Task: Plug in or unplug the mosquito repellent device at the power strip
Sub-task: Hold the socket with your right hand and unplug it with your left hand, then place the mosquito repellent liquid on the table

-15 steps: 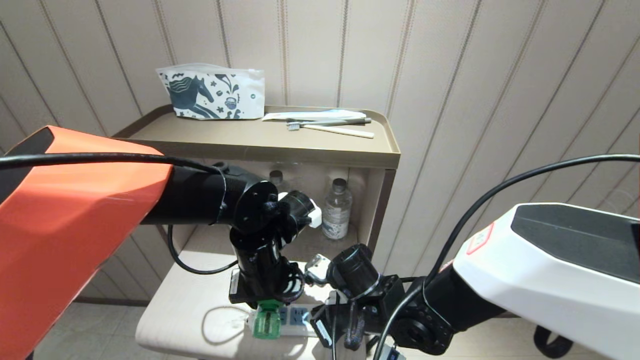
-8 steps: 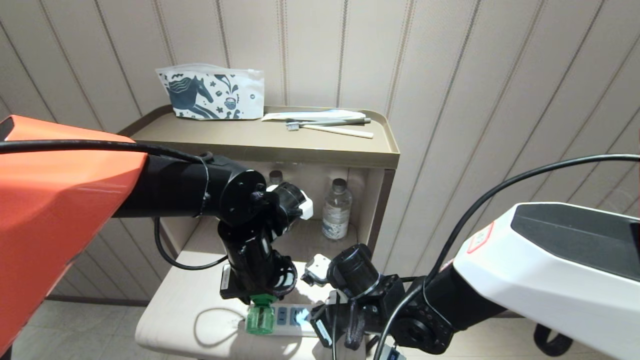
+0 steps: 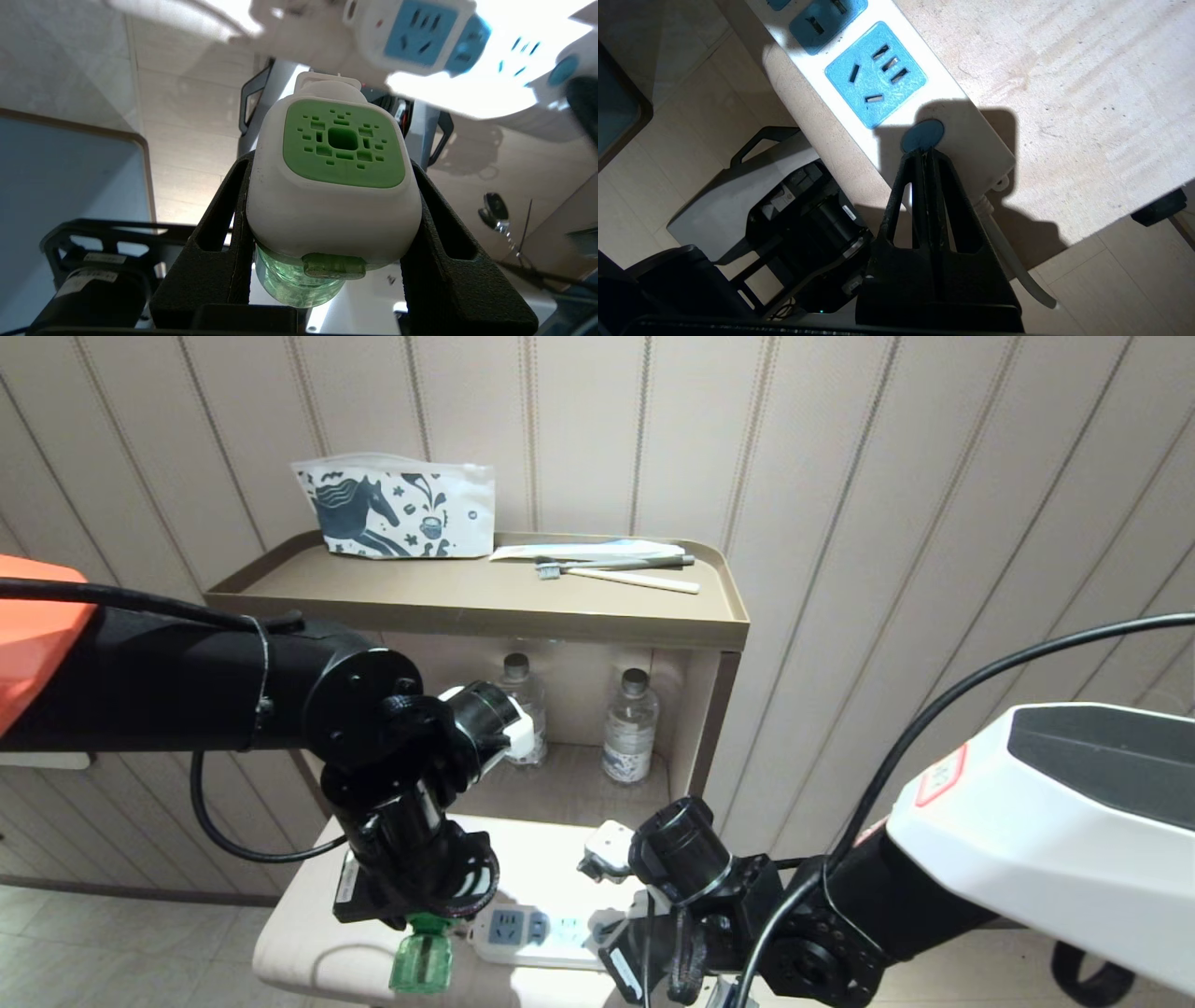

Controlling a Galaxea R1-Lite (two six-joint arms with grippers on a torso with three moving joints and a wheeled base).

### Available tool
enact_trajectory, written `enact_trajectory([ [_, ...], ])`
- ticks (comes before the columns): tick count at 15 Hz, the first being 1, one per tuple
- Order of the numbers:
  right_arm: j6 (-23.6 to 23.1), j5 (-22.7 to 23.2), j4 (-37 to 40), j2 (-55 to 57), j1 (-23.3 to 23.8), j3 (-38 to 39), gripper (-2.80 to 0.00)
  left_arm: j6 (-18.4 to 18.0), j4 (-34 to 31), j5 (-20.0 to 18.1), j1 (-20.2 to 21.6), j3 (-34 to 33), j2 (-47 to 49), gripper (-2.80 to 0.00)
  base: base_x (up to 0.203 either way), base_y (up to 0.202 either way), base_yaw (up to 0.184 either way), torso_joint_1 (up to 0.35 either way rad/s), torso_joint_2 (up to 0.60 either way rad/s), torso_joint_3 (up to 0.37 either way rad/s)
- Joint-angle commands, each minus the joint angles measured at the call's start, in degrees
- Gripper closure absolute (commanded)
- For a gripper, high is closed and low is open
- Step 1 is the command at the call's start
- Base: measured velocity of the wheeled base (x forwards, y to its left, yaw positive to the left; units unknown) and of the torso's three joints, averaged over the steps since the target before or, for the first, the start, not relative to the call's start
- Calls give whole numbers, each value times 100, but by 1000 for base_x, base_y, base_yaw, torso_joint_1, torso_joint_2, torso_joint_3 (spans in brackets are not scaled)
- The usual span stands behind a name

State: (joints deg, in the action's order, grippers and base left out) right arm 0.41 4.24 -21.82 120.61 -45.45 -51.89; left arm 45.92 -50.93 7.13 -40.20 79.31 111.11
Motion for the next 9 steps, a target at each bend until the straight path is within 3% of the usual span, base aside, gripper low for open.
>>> enact_trajectory([
  [1,-4,6,-62,-371,-6,168,0,48,-1,10,4,-448,-545,0,0,0,0,0,0,0],
  [9,-1,-18,-50,-1478,-71,430,0,100,333,55,68,-895,-1825,0,0,0,0,0,0,0],
])
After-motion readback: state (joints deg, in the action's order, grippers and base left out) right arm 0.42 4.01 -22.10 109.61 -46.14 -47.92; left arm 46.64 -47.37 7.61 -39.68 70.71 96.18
